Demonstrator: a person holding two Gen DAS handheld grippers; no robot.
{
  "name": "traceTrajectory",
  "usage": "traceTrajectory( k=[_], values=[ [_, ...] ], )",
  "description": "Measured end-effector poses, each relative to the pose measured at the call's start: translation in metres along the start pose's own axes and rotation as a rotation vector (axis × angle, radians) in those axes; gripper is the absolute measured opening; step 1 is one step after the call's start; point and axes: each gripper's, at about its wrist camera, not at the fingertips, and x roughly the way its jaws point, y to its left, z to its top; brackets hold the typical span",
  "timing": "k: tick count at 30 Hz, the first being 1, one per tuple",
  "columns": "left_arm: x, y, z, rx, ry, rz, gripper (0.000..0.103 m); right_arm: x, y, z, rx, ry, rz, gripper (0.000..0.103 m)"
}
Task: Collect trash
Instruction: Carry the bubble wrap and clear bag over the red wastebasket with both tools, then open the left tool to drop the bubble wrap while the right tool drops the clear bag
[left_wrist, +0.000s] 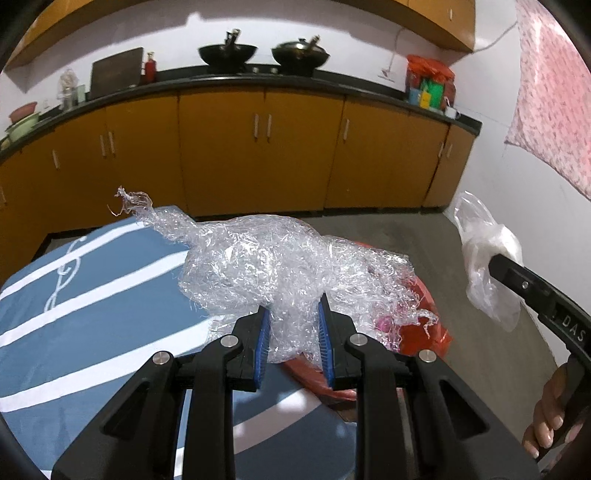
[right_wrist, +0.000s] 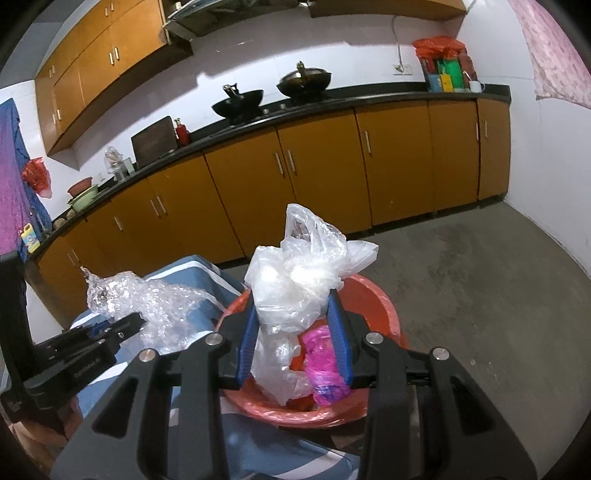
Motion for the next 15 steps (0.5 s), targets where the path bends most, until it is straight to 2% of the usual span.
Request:
traceTrajectory(
  k=[15],
  values=[
    [0.055, -0.02, -0.007, 0.051, 0.091, -0.03, 0.023, 0.039, -0.027, -0.005, 0.036, 0.043, -0.009, 0.036]
  ],
)
